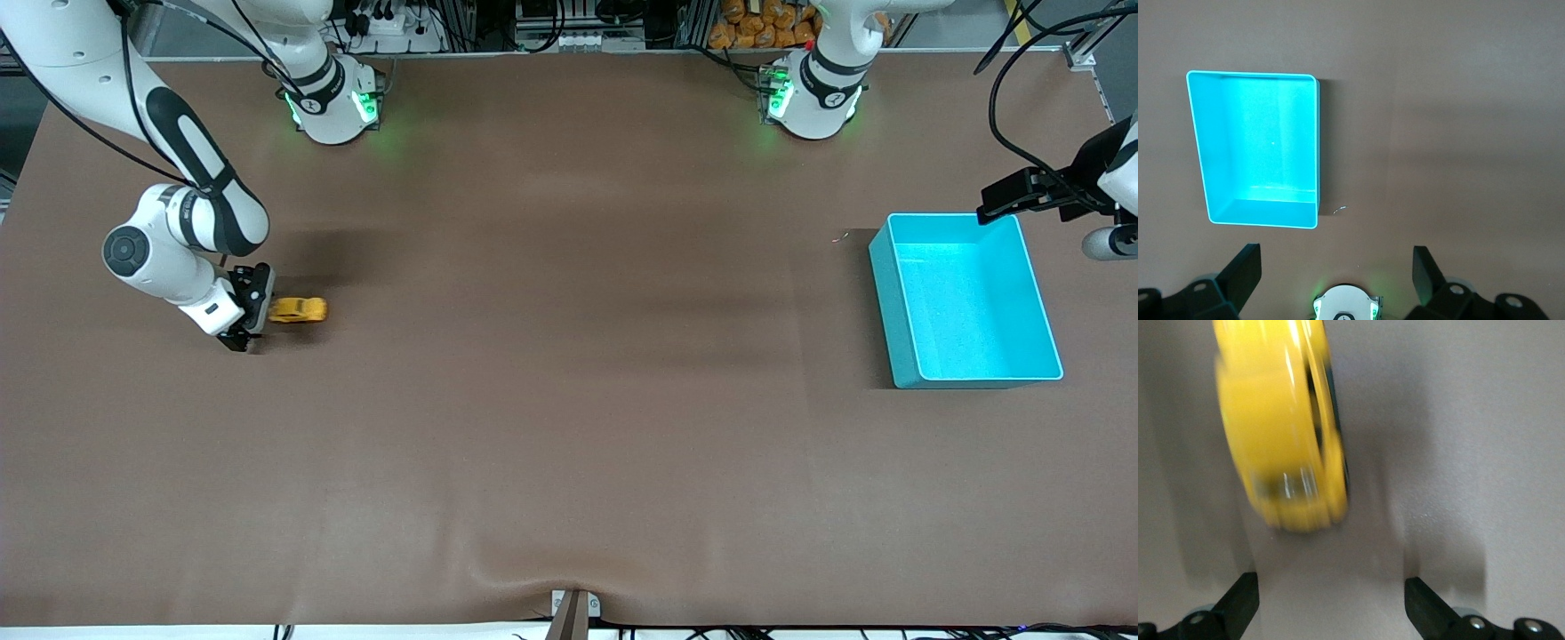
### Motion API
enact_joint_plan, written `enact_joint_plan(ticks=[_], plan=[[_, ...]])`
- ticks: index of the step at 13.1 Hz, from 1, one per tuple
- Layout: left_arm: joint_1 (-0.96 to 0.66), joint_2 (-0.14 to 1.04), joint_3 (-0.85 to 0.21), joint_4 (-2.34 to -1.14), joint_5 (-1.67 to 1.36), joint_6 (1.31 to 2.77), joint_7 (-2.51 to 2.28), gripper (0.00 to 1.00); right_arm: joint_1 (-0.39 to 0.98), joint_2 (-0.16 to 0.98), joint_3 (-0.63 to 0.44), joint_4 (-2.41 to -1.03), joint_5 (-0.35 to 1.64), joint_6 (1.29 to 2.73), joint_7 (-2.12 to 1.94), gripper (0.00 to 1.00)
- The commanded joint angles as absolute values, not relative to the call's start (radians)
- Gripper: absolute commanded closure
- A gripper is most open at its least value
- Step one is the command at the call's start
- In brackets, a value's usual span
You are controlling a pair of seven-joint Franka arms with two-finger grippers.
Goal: Wind and store yellow beetle car
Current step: 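Open the right gripper to release the car toward the bin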
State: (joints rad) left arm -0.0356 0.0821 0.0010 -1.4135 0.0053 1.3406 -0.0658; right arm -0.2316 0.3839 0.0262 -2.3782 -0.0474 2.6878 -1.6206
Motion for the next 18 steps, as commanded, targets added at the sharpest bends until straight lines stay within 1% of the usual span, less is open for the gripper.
enact_joint_plan(ticks=[1, 4, 5, 8, 11, 12, 14, 18], plan=[[-0.044, 0.074, 0.008, -1.416, 0.005, 1.345, -0.086, 0.0, -0.268, 0.413, 0.035, -2.333, -0.066, 2.66, -1.629, 0.0], [-0.046, 0.074, 0.008, -1.416, 0.005, 1.345, -0.087, 0.0, -0.291, 0.408, 0.038, -2.309, -0.057, 2.593, -1.628, 0.0], [-0.046, 0.074, 0.006, -1.416, 0.006, 1.344, -0.087, 0.0, -0.298, 0.4, 0.038, -2.287, -0.057, 2.55, -1.626, 0.0], [-0.046, 0.074, 0.006, -1.416, 0.006, 1.345, -0.087, 0.0, -0.345, 0.399, 0.043, -2.18, -0.04, 2.348, -1.631, 0.0], [-0.046, 0.074, 0.006, -1.416, 0.006, 1.344, -0.087, 0.0, -0.371, 0.388, 0.041, -2.145, 0.047, 2.241, -1.629, 0.0], [-0.046, 0.074, 0.006, -1.416, 0.006, 1.345, -0.087, 0.0, -0.38, 0.385, 0.04, -2.12, 0.089, 2.176, -1.628, 0.0], [-0.046, 0.074, 0.006, -1.416, 0.006, 1.345, -0.087, 0.0, -0.387, 0.387, 0.037, -2.016, 0.112, 2.024, -1.618, 0.0], [-0.046, 0.075, 0.006, -1.417, 0.006, 1.345, -0.087, 0.0, -0.387, 0.39, 0.037, -1.863, 0.12, 1.835, -1.543, 0.0]])
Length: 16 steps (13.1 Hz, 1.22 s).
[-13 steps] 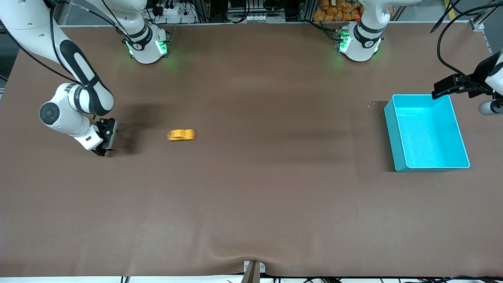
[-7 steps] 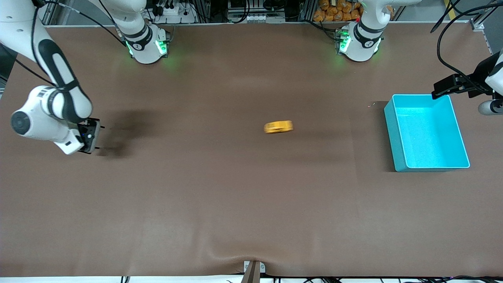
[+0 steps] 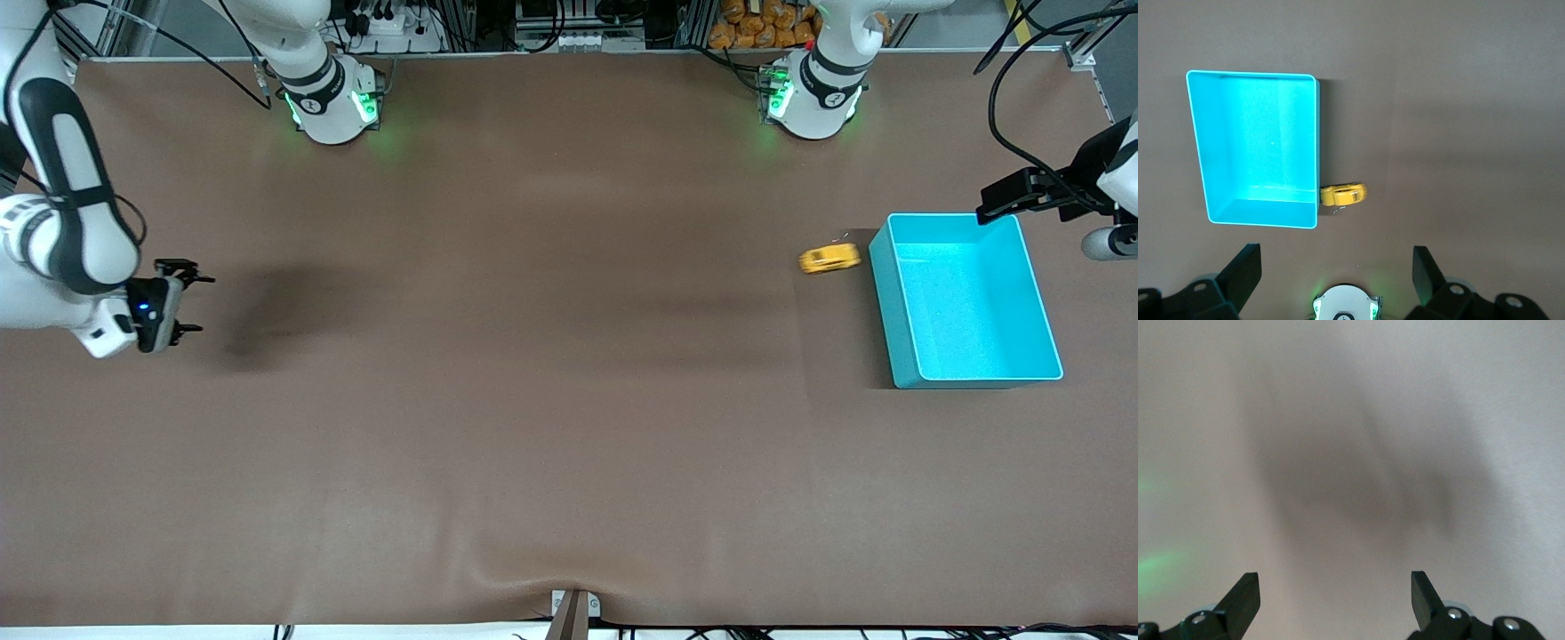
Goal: Wind and store yellow beetle car
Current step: 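Move the left gripper to the car while the right gripper retracts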
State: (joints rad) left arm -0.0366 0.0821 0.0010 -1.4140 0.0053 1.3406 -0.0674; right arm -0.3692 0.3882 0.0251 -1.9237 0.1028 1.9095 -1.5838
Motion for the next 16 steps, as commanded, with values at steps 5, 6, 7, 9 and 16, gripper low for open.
enact_joint_plan(ticks=[5, 6, 7, 9, 16], plan=[[-0.046, 0.081, -0.043, -1.529, 0.008, 1.359, -0.233, 0.0, -0.359, 0.394, 0.041, -1.648, 0.121, 1.666, -1.37, 0.0], [-0.046, 0.083, -0.043, -1.578, 0.011, 1.411, -0.254, 0.0, -0.335, 0.393, 0.043, -1.605, 0.124, 1.643, -1.317, 0.0], [-0.046, 0.081, -0.043, -1.632, 0.009, 1.484, -0.293, 0.0, -0.309, 0.39, 0.041, -1.556, 0.13, 1.62, -1.257, 0.0], [-0.046, 0.081, -0.044, -1.734, 0.011, 1.596, -0.444, 0.0, -0.253, 0.39, 0.043, -1.439, 0.136, 1.522, -1.14, 0.0], [-0.026, 0.1, -0.048, -2.132, 0.005, 2.044, -1.103, 0.0, -0.12, 0.38, 0.048, -1.255, 0.178, 1.437, -0.749, 0.0]])
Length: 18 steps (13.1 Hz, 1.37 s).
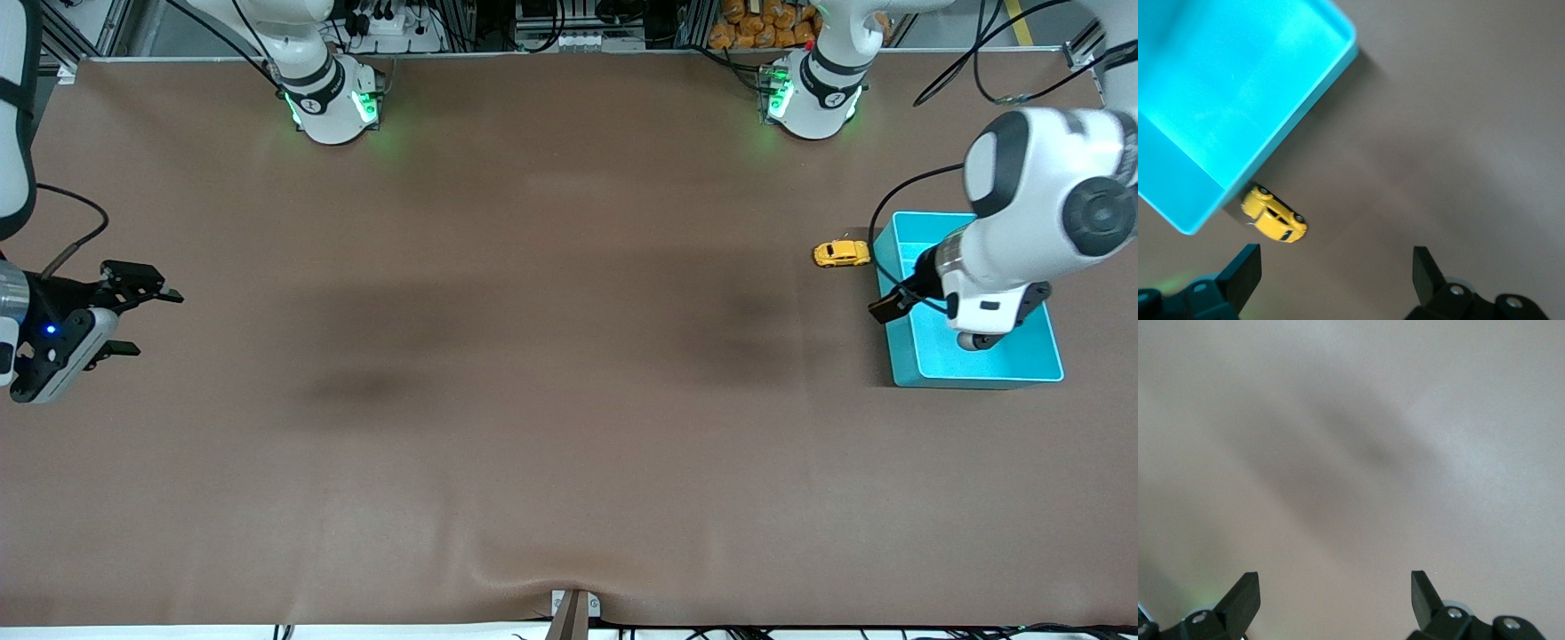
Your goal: Wind and store yellow beetle car
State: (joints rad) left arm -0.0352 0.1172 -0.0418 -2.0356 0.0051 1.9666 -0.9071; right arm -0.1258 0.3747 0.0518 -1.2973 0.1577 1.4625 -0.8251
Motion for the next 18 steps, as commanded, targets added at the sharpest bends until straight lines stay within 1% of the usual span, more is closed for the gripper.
enact_joint_plan(ticks=[1, 3, 5, 8, 10, 12, 14, 15, 18], plan=[[-0.026, 0.115, -0.048, -2.147, 0.005, 2.058, -1.246, 0.0, -0.117, 0.371, 0.046, -1.253, 0.176, 1.437, -0.709, 0.0], [-0.018, 0.136, -0.048, -2.17, 0.005, 2.071, -1.386, 0.0, -0.112, 0.347, 0.041, -1.253, 0.172, 1.437, -0.602, 0.0], [-0.017, 0.138, -0.048, -2.224, 0.005, 2.107, -1.446, 0.0, -0.106, 0.318, 0.041, -1.255, 0.16, 1.448, -0.51, 0.0], [-0.005, 0.135, -0.048, -2.339, 0.006, 2.231, -1.54, 0.0, -0.109, 0.258, 0.029, -1.269, 0.153, 1.453, -0.482, 0.0], [0.001, 0.127, -0.048, -2.391, 0.008, 2.264, -1.545, 0.0, -0.11, 0.192, 0.014, -1.325, 0.147, 1.45, -0.477, 0.0], [0.002, 0.12, -0.048, -2.434, 0.009, 2.281, -1.546, 0.0, -0.103, 0.137, 0.015, -1.391, 0.088, 1.457, -0.456, 0.0], [0.021, 0.094, -0.048, -2.477, 0.012, 2.296, -1.548, 0.0, -0.103, 0.103, 0.015, -1.425, 0.083, 1.468, -0.343, 0.0], [0.029, 0.077, -0.048, -2.505, 0.014, 2.316, -1.548, 0.0, -0.103, 0.085, 0.015, -1.458, 0.08, 1.491, -0.31, 0.0], [0.055, 0.058, -0.048, -2.586, 0.015, 2.422, -1.548, 0.0, -0.101, -0.036, 0.026, -1.662, 0.078, 1.636, -0.192, 0.0]])
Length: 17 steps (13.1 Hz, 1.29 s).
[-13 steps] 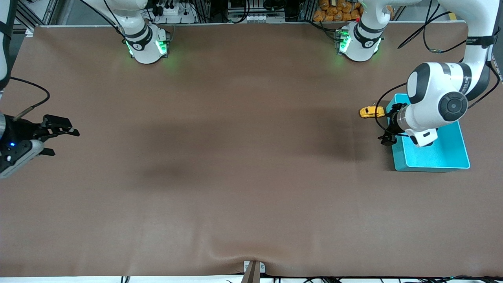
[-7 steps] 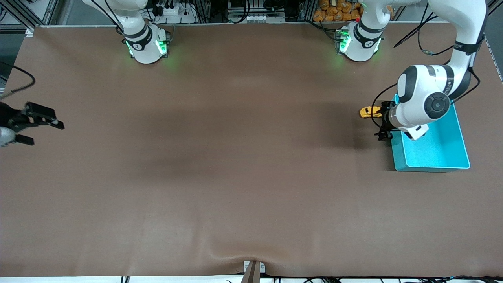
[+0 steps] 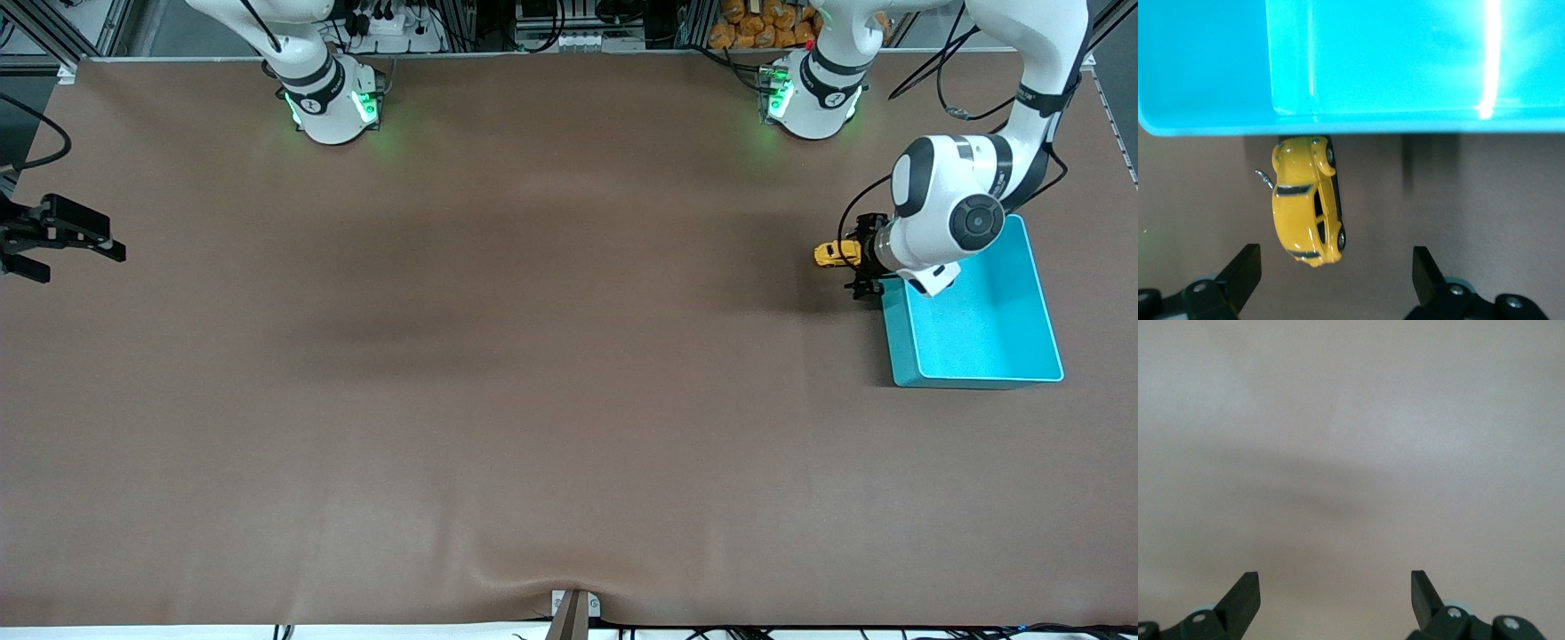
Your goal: Wind and store yellow beetle car
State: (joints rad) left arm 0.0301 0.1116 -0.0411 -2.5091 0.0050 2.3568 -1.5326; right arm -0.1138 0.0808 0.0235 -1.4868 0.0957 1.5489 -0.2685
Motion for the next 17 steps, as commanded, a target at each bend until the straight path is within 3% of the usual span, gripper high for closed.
enact_joint_plan(ticks=[1, 14, 17], plan=[[0.055, 0.051, -0.048, -2.608, 0.015, 2.446, -1.548, 0.0, -0.097, -0.06, 0.028, -1.701, 0.078, 1.653, -0.143, 0.0], [0.063, 0.061, -0.046, -2.727, 0.015, 2.637, -1.548, 0.0, -0.066, -0.054, 0.026, -1.7, 0.044, 1.657, -0.074, 0.0], [0.066, 0.061, -0.048, -2.726, 0.015, 2.637, -1.546, 0.34, -0.066, -0.054, 0.026, -1.697, 0.044, 1.663, -0.074, 0.0]])
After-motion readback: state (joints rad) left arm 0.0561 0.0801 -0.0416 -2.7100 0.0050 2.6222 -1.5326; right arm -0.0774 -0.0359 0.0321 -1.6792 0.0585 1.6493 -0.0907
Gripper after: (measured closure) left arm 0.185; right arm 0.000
